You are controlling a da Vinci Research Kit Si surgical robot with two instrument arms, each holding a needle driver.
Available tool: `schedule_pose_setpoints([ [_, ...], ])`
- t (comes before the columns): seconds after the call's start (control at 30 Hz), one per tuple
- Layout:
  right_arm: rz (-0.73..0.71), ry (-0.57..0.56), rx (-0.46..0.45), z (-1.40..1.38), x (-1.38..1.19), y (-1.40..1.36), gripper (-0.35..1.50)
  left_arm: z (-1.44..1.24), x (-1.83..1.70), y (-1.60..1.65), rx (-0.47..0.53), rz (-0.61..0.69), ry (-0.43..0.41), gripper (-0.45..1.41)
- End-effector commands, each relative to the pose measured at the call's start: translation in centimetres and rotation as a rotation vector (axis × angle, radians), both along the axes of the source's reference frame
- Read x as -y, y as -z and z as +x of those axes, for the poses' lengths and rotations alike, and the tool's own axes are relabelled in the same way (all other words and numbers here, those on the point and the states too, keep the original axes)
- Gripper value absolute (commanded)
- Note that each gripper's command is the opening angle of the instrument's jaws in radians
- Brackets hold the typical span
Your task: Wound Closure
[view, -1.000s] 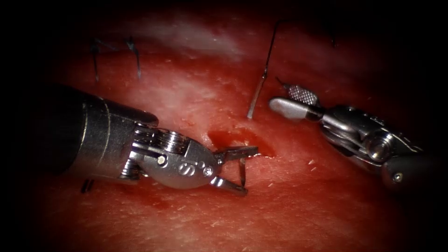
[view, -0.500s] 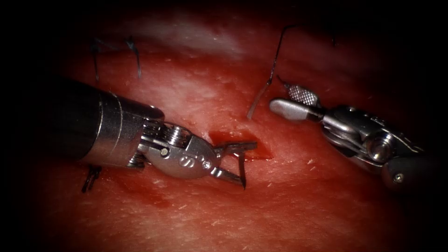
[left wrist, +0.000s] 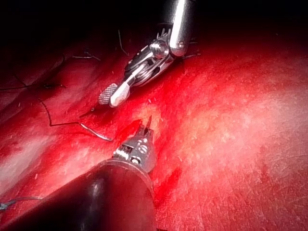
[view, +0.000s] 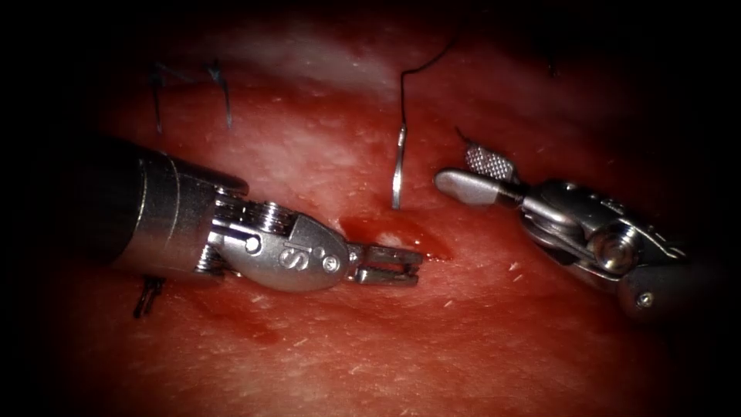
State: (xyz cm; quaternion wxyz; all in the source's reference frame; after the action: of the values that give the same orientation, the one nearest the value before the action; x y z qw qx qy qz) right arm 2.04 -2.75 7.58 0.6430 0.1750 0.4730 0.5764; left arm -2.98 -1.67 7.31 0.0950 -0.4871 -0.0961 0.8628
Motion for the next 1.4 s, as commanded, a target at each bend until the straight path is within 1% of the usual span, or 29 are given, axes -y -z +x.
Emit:
schedule_pose_setpoints([
  [0.03,0.001,0.004,-0.004,0.07,0.03,-0.03,0.36,-0.05,0.04,-0.03,0.020,0.054,0.017,-0.45],
  [0.23,0.002,0.009,-0.008,0.06,0.04,-0.03,0.31,-0.06,0.07,0.19,0.142,0.272,0.112,-0.45],
  [0.27,0.002,0.010,-0.009,0.06,0.05,-0.02,0.22,-0.07,0.05,0.37,0.195,0.361,0.136,-0.45],
  [0.4,0.003,0.014,-0.013,0.06,0.05,-0.02,0.16,-0.06,0.06,0.58,0.229,0.422,0.143,-0.45],
  [0.43,0.014,0.017,-0.027,0.06,0.06,-0.02,0.07,-0.07,0.06,0.77,0.256,0.462,0.150,-0.45],
  [0.5,0.019,0.014,-0.028,0.06,0.07,-0.01,0.04,-0.08,0.06,0.83,0.264,0.472,0.151,-0.45],
  [0.53,0.030,0.026,-0.032,0.06,0.08,-0.01,-0.05,-0.09,0.06,0.94,0.279,0.479,0.148,-0.45],
  [0.57,0.035,0.036,-0.030,0.06,0.09,-0.01,-0.26,-0.10,0.06,1.01,0.285,0.484,0.145,-0.45],
  [0.6,0.042,0.047,-0.018,0.07,0.10,-0.01,-0.35,-0.09,0.05,1.06,0.288,0.489,0.141,-0.45],
  [0.63,0.047,0.075,0.004,0.07,0.11,-0.01,-0.35,-0.09,0.04,1.12,0.289,0.492,0.143,-0.45],
  [0.67,0.036,0.101,0.017,0.06,0.11,-0.01,-0.35,-0.09,0.02,1.17,0.284,0.469,0.148,-0.45],
  [0.7,-0.008,0.153,0.035,0.05,0.11,0.00,-0.35,-0.07,-0.03,1.26,0.273,0.405,0.153,-0.45],
  [0.87,-0.053,0.194,0.033,-0.02,0.06,0.03,-0.35,-0.01,-0.05,1.34,0.248,0.326,0.140,-0.45],
  [0.9,-0.050,0.198,0.029,-0.09,0.03,0.05,-0.35,0.02,-0.06,1.35,0.211,0.267,0.125,-0.45],
  [0.93,-0.048,0.201,0.027,-0.12,0.02,0.07,-0.35,0.03,-0.08,1.36,0.195,0.232,0.118,-0.45],
  [0.97,-0.057,0.205,0.020,-0.19,-0.02,0.11,-0.35,0.04,-0.14,1.38,0.180,0.145,0.100,-0.45],
  [1.0,-0.073,0.212,0.017,-0.21,-0.04,0.13,-0.35,0.04,-0.18,1.39,0.172,0.096,0.090,-0.45],
  [1.03,-0.073,0.212,0.017,-0.21,-0.04,0.13,-0.35,0.04,-0.18,1.39,0.172,0.096,0.090,-0.45],
  [1.07,-0.095,0.219,0.013,-0.23,-0.06,0.15,-0.35,0.03,-0.24,1.41,0.159,0.032,0.076,-0.45],
  [1.1,-0.163,0.260,0.023,-0.27,-0.09,0.19,-0.35,0.02,-0.33,1.42,0.150,-0.042,0.053,-0.45],
  [1.13,-0.163,0.260,0.023,-0.27,-0.09,0.19,-0.35,0.02,-0.33,1.42,0.150,-0.042,0.053,-0.45],
  [1.17,-0.174,0.263,0.040,-0.28,-0.11,0.22,-0.35,0.01,-0.37,1.42,0.139,-0.076,0.042,-0.45],
  [1.2,-0.195,0.249,0.061,-0.31,-0.16,0.28,-0.35,0.00,-0.42,1.42,0.122,-0.142,0.034,-0.45],
  [1.23,-0.195,0.249,0.061,-0.31,-0.16,0.28,-0.35,0.00,-0.42,1.42,0.122,-0.142,0.034,-0.45],
  [1.27,-0.195,0.251,0.049,-0.32,-0.17,0.30,-0.35,-0.01,-0.43,1.42,0.109,-0.165,0.033,-0.45],
  [1.3,-0.190,0.289,-0.021,-0.32,-0.13,0.33,-0.35,-0.04,-0.46,1.42,0.081,-0.215,0.034,-0.45],
  [1.33,-0.188,0.298,-0.057,-0.31,-0.12,0.34,-0.35,-0.05,-0.47,1.41,0.072,-0.235,0.031,-0.45],
  [1.37,-0.188,0.298,-0.057,-0.31,-0.12,0.34,-0.35,-0.05,-0.47,1.41,0.072,-0.235,0.031,-0.45],
  [1.4,-0.163,0.295,-0.120,-0.29,-0.08,0.35,-0.35,-0.09,-0.48,1.40,0.051,-0.272,0.027,-0.45],
])
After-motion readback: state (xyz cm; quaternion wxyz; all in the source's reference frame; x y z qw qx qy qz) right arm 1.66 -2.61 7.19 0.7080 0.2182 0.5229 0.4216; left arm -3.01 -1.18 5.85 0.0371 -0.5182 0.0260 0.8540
